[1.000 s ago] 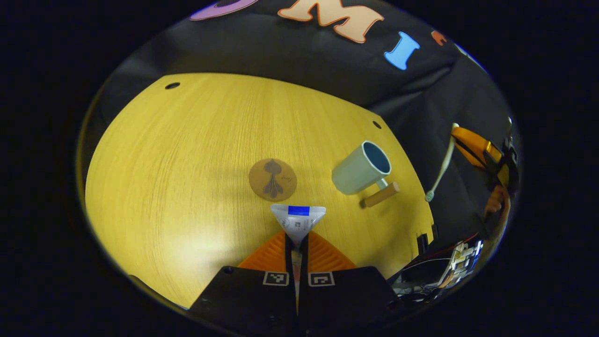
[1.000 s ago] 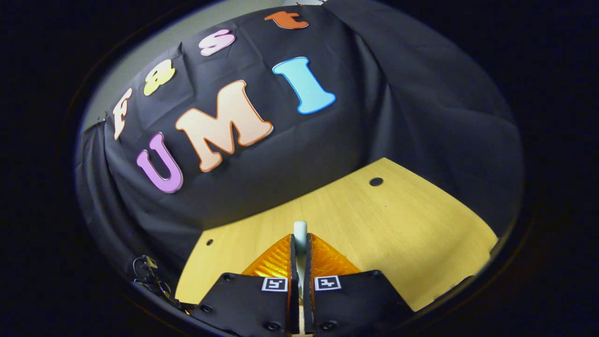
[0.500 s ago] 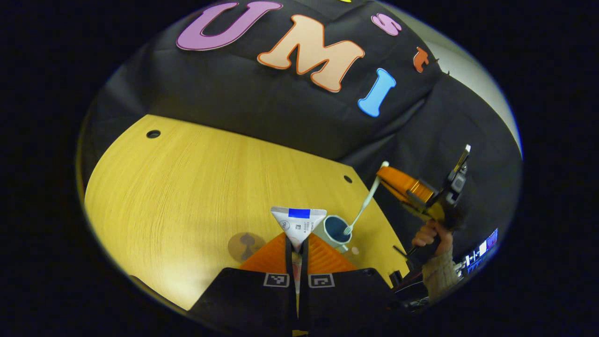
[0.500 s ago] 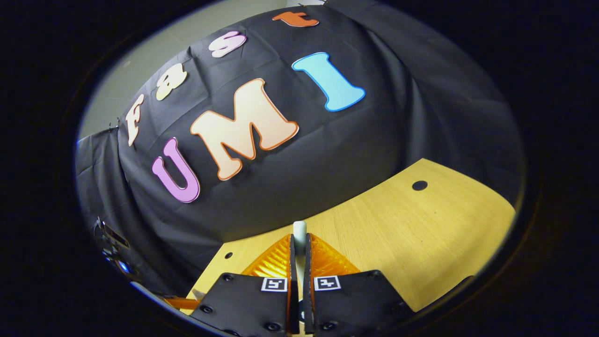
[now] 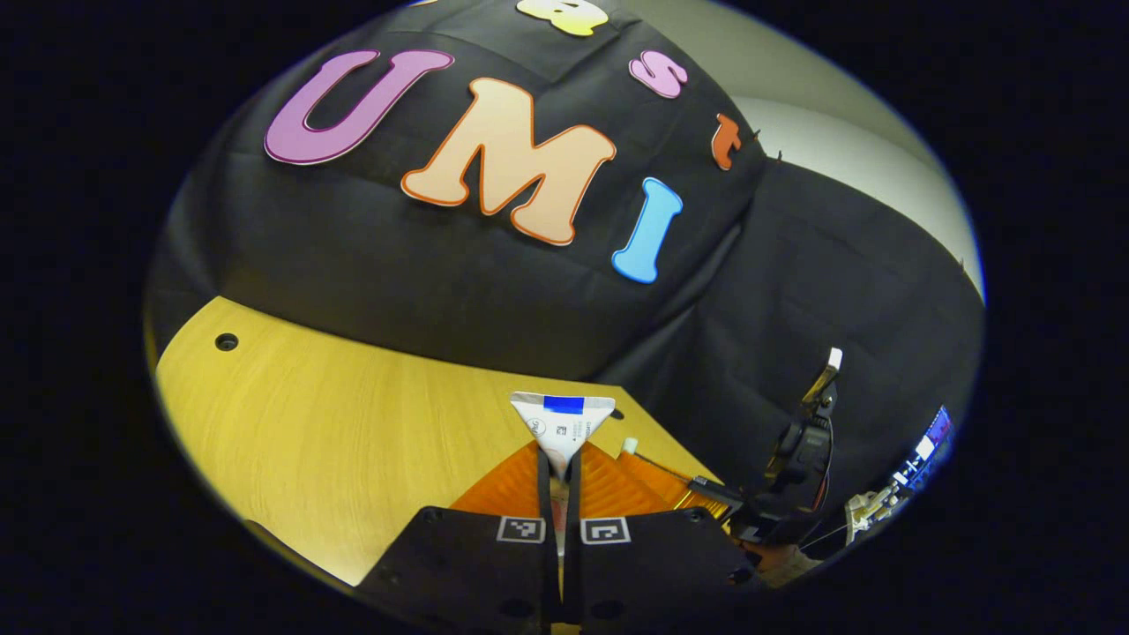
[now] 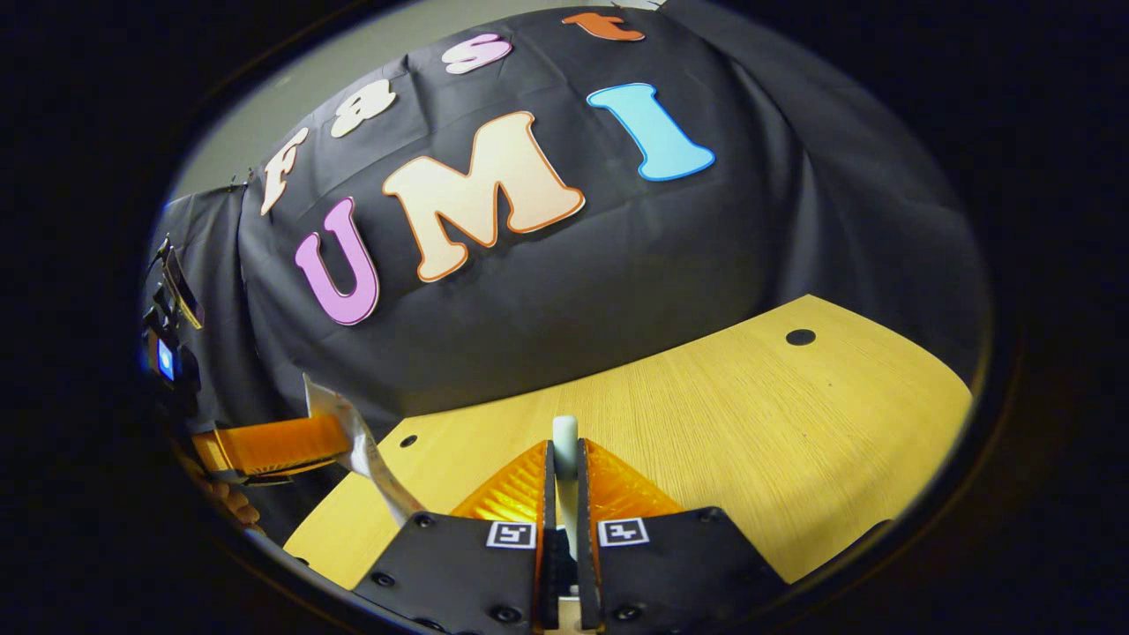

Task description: Put the toothbrush and toothpaste on the desktop into the cup, then pick up the cup and place it on the coaster on the desktop.

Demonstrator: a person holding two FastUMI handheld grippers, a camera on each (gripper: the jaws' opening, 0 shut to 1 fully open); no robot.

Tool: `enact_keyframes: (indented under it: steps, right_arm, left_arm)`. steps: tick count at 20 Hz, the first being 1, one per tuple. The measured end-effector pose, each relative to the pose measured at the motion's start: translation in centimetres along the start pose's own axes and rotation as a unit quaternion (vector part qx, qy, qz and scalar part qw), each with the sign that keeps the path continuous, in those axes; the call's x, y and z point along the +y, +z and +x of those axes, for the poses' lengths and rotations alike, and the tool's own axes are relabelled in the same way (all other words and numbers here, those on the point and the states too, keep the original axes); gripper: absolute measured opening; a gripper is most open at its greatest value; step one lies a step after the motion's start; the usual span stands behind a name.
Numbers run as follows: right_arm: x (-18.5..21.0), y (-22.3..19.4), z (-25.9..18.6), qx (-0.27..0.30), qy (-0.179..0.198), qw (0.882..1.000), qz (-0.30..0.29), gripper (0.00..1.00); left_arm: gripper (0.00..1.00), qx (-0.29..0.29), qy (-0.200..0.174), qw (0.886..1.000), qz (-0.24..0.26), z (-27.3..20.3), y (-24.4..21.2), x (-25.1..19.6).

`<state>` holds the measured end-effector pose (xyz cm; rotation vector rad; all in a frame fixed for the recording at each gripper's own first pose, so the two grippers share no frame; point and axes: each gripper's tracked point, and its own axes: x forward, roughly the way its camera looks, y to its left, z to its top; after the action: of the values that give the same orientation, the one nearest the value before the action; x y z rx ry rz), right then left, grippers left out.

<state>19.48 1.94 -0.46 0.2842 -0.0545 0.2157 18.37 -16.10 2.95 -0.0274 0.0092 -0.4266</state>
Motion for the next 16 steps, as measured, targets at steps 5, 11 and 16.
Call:
enact_keyframes:
  steps: [5,11,16]
  right_arm:
    - [-2.4,2.8,-3.5,-0.039,-0.034,0.998,0.033,0.62]
    - [-8.5,2.7,-8.8,-0.04,-0.113,0.993,0.022,0.98]
    - [-11.9,1.2,-11.8,-0.02,-0.163,0.986,0.014,0.98]
  left_arm:
    - [0.0,0.008,-0.021,1.0,0.013,0.3,-2.0,-2.0]
    - [0.0,0.007,-0.042,0.999,0.012,2.2,-3.9,-4.3]
    - [0.0,0.018,-0.044,0.997,0.053,3.9,-6.2,-4.5]
